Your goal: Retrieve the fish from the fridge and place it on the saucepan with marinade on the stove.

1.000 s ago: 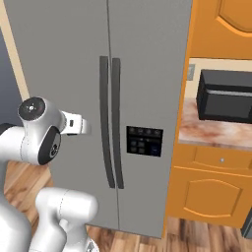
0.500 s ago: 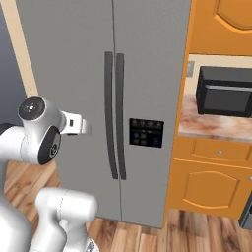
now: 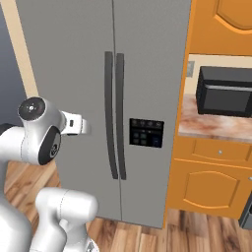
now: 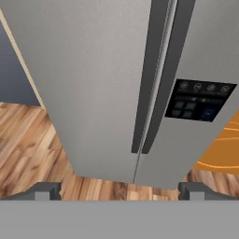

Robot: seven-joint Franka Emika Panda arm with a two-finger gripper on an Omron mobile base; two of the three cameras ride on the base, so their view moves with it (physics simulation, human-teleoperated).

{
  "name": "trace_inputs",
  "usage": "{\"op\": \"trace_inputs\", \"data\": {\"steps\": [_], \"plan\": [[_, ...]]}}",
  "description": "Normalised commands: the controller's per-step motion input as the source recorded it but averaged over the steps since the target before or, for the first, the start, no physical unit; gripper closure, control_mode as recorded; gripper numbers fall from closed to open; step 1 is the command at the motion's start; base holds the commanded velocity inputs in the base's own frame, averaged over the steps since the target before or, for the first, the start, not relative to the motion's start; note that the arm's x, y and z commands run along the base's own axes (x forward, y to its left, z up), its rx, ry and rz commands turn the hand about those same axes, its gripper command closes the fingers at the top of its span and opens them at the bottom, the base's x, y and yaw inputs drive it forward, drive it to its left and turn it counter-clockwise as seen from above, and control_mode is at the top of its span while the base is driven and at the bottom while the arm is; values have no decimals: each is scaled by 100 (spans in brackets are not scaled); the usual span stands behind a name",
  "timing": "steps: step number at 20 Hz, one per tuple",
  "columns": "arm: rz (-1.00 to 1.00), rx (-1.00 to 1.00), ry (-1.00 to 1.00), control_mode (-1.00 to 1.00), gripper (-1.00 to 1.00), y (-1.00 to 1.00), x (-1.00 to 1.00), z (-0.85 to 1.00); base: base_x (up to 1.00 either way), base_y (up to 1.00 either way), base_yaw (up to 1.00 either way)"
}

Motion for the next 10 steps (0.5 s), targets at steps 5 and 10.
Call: {"op": "trace_inputs", "data": {"steps": [5,10], "plan": [[0,0,0,-100,-100,0,11,0,0,0,0],[0,0,0,-100,-100,-7,42,0,0,0,0]]}}
